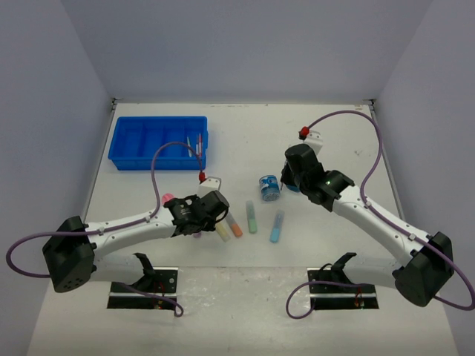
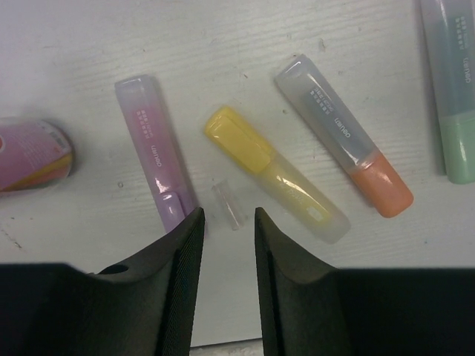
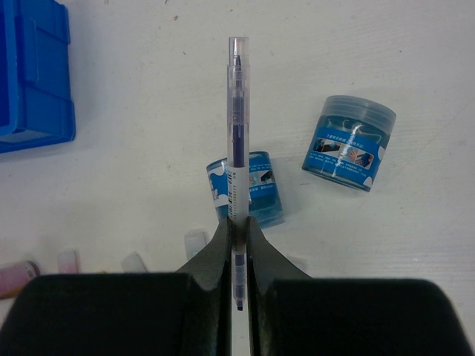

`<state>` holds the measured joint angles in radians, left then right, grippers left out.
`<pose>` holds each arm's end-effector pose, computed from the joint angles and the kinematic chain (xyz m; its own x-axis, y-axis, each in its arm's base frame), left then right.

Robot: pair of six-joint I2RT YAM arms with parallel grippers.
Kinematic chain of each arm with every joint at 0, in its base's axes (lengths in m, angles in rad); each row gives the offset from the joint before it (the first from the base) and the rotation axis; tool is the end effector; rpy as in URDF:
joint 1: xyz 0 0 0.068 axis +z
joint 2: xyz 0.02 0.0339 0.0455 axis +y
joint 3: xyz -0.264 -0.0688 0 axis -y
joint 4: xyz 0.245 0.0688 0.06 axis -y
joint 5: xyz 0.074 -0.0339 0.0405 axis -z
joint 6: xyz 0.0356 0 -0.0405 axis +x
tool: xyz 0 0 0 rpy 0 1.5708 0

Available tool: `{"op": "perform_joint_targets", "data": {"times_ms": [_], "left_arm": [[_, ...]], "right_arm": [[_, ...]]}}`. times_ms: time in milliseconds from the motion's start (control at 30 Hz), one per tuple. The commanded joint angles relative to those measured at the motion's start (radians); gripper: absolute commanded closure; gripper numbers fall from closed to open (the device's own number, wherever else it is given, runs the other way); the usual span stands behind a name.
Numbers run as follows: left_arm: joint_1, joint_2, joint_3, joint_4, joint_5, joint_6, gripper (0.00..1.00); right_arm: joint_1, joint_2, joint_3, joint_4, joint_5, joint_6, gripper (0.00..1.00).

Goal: Sort the stationery into containers
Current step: Close the pen cap on the pen.

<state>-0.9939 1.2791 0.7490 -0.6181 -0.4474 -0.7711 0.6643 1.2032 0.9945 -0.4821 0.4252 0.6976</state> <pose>0.1380 -0.1838 0.1975 -0.8159 0.1019 -0.5691 0.1258 0.9920 -0.0029 0.2132 0.1483 0.3000 -0.5844 0.2856 -0.7595 0.0837 0.9522 0.2937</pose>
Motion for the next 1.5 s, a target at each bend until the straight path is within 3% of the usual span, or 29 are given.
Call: {"op": "perform_joint_targets", "data": {"times_ms": [0,933,1200,1467], "left_arm": [[0.008,0.062,0.006,0.048,0.01,0.005,0.67],[0.044,0.134,-0.076,0.123,0.073,-0.061,0.75],[0.043,0.147,-0.098,0.128,0.095,-0.072,0.99],[0.039,0.047,-0.083,0.095,0.102,-0.059,1.0]], "right_arm": [[-0.005,-0.035,-0.01,0.04,-0.01,-0.019,1.0],[-0.005,-0.033,-0.022,0.06,-0.049,-0.023,1.0],[-0.005,-0.039,-0.023,0.063,-0.061,-0.023,1.0],[-0.005,-0.044,-0.028,0.084,-0.124,-0.038,1.0]]}}
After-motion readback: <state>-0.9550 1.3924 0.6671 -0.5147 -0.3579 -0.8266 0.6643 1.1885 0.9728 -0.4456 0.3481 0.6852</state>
